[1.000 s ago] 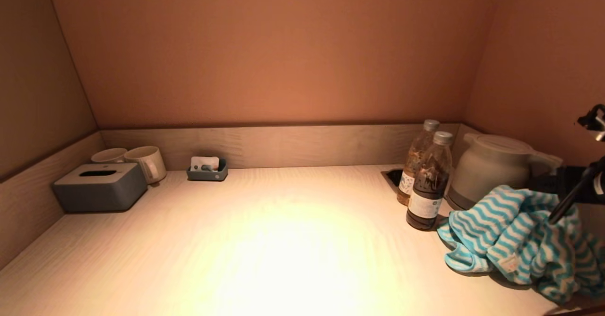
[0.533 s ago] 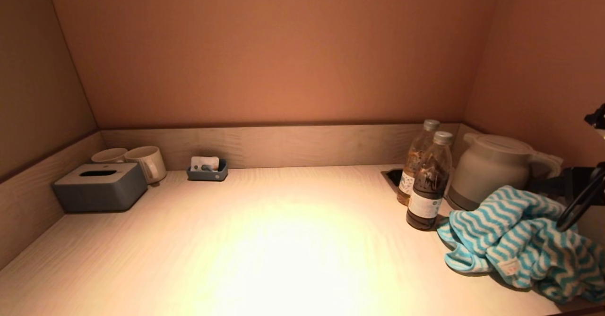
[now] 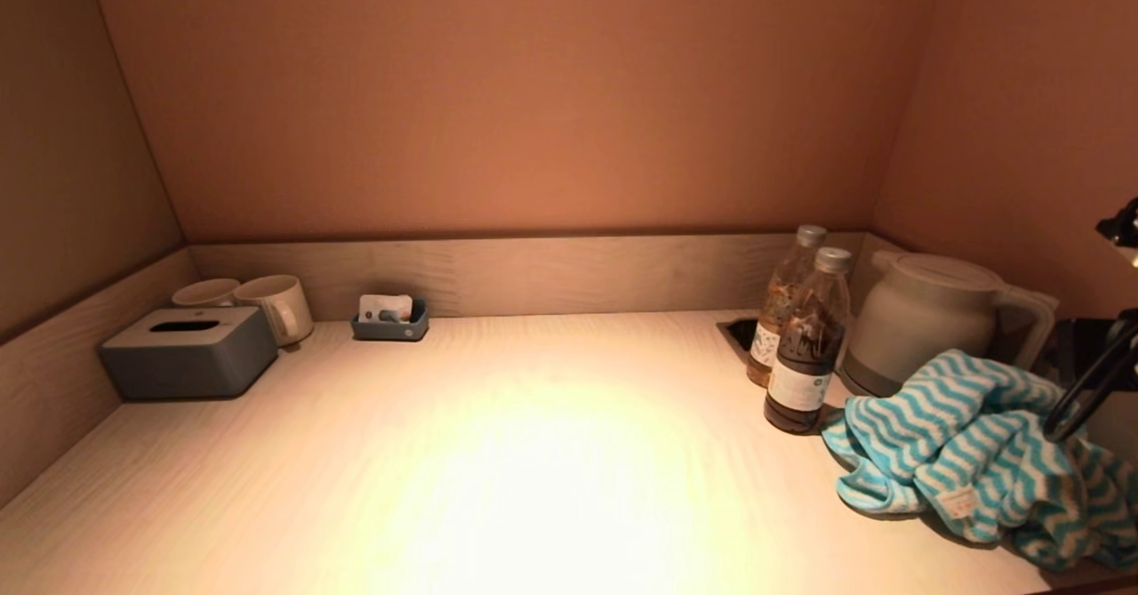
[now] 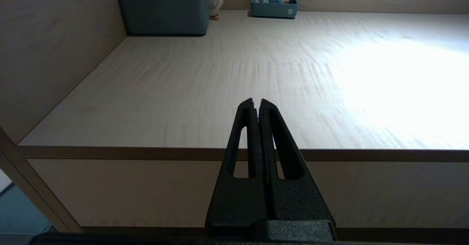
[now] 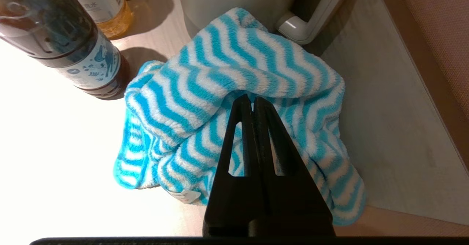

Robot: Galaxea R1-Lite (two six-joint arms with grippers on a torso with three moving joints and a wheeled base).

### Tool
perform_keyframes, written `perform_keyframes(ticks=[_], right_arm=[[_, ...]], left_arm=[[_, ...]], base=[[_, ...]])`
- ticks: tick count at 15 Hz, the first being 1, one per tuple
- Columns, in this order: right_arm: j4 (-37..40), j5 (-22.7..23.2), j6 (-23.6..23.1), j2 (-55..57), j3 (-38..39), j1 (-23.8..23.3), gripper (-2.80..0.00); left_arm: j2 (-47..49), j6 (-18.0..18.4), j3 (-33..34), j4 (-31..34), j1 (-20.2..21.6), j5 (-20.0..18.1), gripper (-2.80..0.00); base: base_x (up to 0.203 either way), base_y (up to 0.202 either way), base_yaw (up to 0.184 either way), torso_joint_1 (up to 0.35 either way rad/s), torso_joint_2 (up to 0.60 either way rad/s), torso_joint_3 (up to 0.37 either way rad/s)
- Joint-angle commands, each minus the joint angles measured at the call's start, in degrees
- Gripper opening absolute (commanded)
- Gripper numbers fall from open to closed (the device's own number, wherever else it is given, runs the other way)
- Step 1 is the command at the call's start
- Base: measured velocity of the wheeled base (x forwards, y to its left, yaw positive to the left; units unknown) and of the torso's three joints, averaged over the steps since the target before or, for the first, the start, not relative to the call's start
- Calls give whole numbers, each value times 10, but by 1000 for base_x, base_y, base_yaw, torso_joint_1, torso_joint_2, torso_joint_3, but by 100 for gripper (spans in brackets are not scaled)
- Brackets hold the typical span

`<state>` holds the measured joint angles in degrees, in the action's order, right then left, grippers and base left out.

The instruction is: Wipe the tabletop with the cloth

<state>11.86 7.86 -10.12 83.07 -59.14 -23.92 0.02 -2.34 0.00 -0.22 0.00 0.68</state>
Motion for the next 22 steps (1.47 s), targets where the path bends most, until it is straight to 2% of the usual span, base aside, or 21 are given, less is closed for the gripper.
perform_keyframes(ticks=[1, 12, 15, 19, 22], right_arm=[[4, 1, 0, 10, 3, 0, -280], [-1, 4, 1, 118, 44, -2, -280], [-1, 4, 0, 105, 53, -2, -280], [-2, 9, -1, 29, 93, -1, -280], [-2, 45, -18, -64, 122, -2, -280]], left_arm=[[0, 0, 0, 0, 0, 0, -280], [0, 0, 0, 0, 0, 0, -280], [0, 0, 0, 0, 0, 0, -280], [0, 0, 0, 0, 0, 0, -280], [0, 0, 0, 0, 0, 0, -280]], base=[[0, 0, 0, 0, 0, 0], [0, 0, 0, 0, 0, 0], [0, 0, 0, 0, 0, 0], [0, 0, 0, 0, 0, 0], [0, 0, 0, 0, 0, 0]])
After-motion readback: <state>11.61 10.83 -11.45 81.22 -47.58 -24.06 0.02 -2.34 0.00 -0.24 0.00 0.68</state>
